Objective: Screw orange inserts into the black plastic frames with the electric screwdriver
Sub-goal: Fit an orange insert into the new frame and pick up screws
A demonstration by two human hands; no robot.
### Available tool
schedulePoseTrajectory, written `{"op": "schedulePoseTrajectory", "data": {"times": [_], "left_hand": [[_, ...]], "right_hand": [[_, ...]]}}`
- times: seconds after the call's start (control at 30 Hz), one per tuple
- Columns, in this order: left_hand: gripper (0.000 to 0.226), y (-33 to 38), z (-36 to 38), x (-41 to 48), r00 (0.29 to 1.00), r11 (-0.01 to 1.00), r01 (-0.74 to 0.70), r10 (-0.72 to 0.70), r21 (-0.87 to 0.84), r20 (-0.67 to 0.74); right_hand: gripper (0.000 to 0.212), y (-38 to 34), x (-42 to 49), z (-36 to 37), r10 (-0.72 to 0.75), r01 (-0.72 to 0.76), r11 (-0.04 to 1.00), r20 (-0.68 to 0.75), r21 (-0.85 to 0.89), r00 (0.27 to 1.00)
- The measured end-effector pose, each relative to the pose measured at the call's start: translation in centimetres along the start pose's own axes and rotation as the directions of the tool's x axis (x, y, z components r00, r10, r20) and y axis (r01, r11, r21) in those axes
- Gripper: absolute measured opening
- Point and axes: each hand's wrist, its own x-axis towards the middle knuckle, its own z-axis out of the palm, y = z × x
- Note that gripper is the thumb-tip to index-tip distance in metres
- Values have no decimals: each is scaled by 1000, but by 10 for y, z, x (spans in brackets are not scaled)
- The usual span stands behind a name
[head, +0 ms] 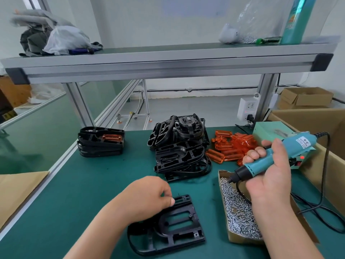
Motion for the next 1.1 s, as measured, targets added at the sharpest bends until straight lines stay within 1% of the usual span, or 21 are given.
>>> {"op": "schedulePoseTrajectory", "data": {"times": [0.1,0.27,0.33,0.4,0.47,0.57,0.63,0.67,0.77,0.87,0.9,0.97,1.1], "left_hand": [[23,6,4,0,1000,1000,-25,25,-6,-9],[26,16,2,-4,999,999,-28,28,-18,-20],[22,27,-4,-1,996,998,-29,25,-52,-80],[18,44,-12,6,983,997,-43,33,-57,-180],[17,67,-21,19,957,997,-78,81,23,-280],[16,102,-33,49,903,954,-154,241,256,-356],[10,120,-39,75,878,878,-172,343,447,-335],[8,127,-42,88,879,836,-174,370,520,-301],[14,143,-43,123,905,737,-178,383,653,-186],[31,151,-33,149,918,684,-204,382,701,-105],[31,152,-28,156,923,676,-205,375,708,-90],[23,150,-21,166,933,662,-202,355,722,-64],[14,142,-15,177,947,682,-201,318,703,-37]], "right_hand": [[22,-1,2,-1,-5,5,1000,-7,11,1000],[23,-3,4,-3,-7,8,1000,-12,28,1000],[22,-4,5,-3,-8,9,999,-19,40,1000],[22,-4,6,-3,-9,10,999,-27,47,1000],[22,-5,6,-3,-13,15,999,-34,49,999],[23,-7,6,-3,-16,18,999,-44,42,999],[23,-8,6,-3,-13,16,999,-47,50,999],[23,-9,6,-3,-16,19,998,-53,54,998],[23,-9,7,-2,-26,30,998,-70,63,997],[24,-8,9,-2,-31,35,998,-86,50,996],[24,-8,10,-1,-28,32,998,-86,50,996],[24,-8,10,-2,-22,28,998,-85,60,996],[24,-10,12,-4,-22,28,997,-84,68,996]]}}
